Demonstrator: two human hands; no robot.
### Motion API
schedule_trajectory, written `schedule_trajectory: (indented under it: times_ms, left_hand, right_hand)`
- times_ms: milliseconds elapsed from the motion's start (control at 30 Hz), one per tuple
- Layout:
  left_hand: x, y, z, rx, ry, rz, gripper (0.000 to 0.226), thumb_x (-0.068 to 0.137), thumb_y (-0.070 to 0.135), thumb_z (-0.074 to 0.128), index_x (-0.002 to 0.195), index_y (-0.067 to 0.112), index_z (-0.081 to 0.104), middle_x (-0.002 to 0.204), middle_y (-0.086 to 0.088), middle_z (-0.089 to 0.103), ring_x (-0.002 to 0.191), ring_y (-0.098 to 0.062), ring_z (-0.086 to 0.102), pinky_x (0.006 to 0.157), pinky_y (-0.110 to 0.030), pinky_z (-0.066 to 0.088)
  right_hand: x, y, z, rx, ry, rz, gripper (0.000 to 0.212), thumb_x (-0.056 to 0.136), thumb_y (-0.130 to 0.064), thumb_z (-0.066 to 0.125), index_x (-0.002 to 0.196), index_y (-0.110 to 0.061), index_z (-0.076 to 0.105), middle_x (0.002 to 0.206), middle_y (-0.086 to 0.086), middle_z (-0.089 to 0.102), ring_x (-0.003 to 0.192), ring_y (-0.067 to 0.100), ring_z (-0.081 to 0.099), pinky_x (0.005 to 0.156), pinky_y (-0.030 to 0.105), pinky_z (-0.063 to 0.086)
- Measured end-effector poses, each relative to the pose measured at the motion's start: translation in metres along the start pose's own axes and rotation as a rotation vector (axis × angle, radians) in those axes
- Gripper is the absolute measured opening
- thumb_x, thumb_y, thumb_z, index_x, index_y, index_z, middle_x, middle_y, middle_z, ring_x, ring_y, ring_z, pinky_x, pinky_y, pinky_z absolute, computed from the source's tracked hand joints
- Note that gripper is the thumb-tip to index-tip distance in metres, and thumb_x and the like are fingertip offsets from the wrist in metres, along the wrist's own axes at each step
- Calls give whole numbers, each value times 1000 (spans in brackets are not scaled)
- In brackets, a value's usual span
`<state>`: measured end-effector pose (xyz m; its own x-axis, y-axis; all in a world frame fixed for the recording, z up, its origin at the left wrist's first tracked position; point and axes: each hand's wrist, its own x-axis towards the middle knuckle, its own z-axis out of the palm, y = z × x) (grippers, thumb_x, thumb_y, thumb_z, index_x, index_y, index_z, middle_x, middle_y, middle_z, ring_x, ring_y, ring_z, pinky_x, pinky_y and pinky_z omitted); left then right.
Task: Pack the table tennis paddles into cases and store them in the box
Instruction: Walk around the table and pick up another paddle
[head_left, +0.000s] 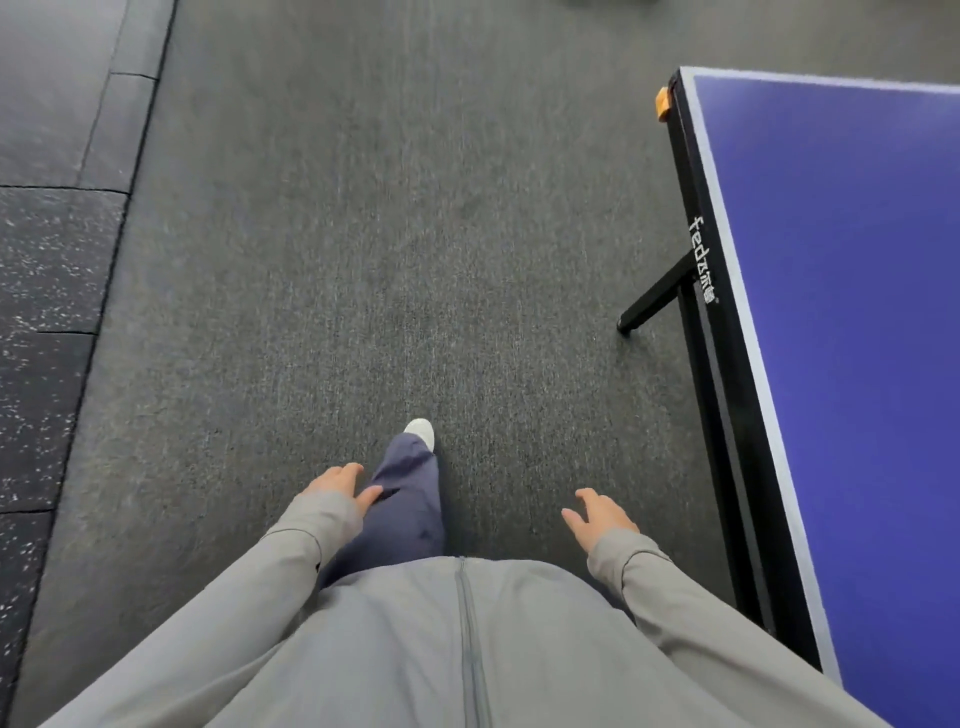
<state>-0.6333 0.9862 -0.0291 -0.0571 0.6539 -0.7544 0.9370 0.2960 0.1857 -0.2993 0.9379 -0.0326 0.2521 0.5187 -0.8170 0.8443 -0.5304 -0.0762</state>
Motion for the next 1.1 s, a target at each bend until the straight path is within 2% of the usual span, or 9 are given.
schedule_trajectory:
  times_ms: [133, 300, 433, 600, 767, 933, 1100]
  left_hand:
    - [63, 14, -78, -21, -2, 16, 55, 95, 44, 44, 140, 14, 36, 141, -10, 43, 128, -28, 43, 105, -36, 35]
    - [128, 49, -176, 33, 28, 65, 55, 95, 44, 42, 142, 15, 34, 141, -10, 44, 127, -28, 44, 104, -37, 37]
    - [172, 77, -225, 27, 33, 83, 56, 95, 44, 42, 142, 15, 34, 142, -10, 42, 128, -27, 44, 104, -35, 35]
    - [228, 106, -268, 95, -16, 32, 55, 96, 45, 41, 142, 16, 33, 143, -7, 42, 129, -25, 43, 104, -33, 36]
    - [292, 152, -324, 138, -42, -16, 55, 96, 45, 40, 142, 17, 32, 144, -6, 40, 130, -24, 42, 105, -33, 35]
    - [352, 230, -391, 100, 50, 59, 53, 95, 43, 44, 140, 15, 36, 141, -9, 44, 129, -26, 43, 105, -33, 33]
    - [411, 306, -442, 147, 44, 123, 55, 94, 44, 46, 140, 17, 37, 141, -8, 44, 128, -26, 44, 104, -33, 35]
  right_hand:
    - [36, -64, -57, 42, 28, 27, 49, 96, -44, 42, 140, -21, 36, 141, 6, 43, 129, 28, 42, 105, 41, 37]
    - [74, -148, -130, 92, 103, -77, 49, 96, -40, 45, 139, -18, 38, 139, 8, 45, 129, 27, 43, 106, 40, 35]
    - [108, -191, -183, 95, 122, -110, 48, 97, -40, 43, 140, -20, 37, 141, 5, 43, 130, 26, 41, 107, 39, 34]
    - [169, -205, -236, 79, 72, -37, 48, 97, -42, 42, 140, -21, 36, 143, 4, 42, 131, 25, 40, 106, 36, 35]
    - [237, -207, -304, 168, 14, 39, 48, 97, -42, 42, 139, -20, 37, 143, 6, 42, 132, 25, 40, 106, 37, 35]
    - [289, -214, -387, 241, 40, 78, 48, 96, -41, 44, 139, -18, 39, 140, 8, 45, 130, 26, 43, 106, 38, 36]
    - [329, -234, -458, 326, 78, 81, 47, 97, -38, 44, 138, -17, 40, 138, 9, 46, 129, 27, 44, 107, 41, 36]
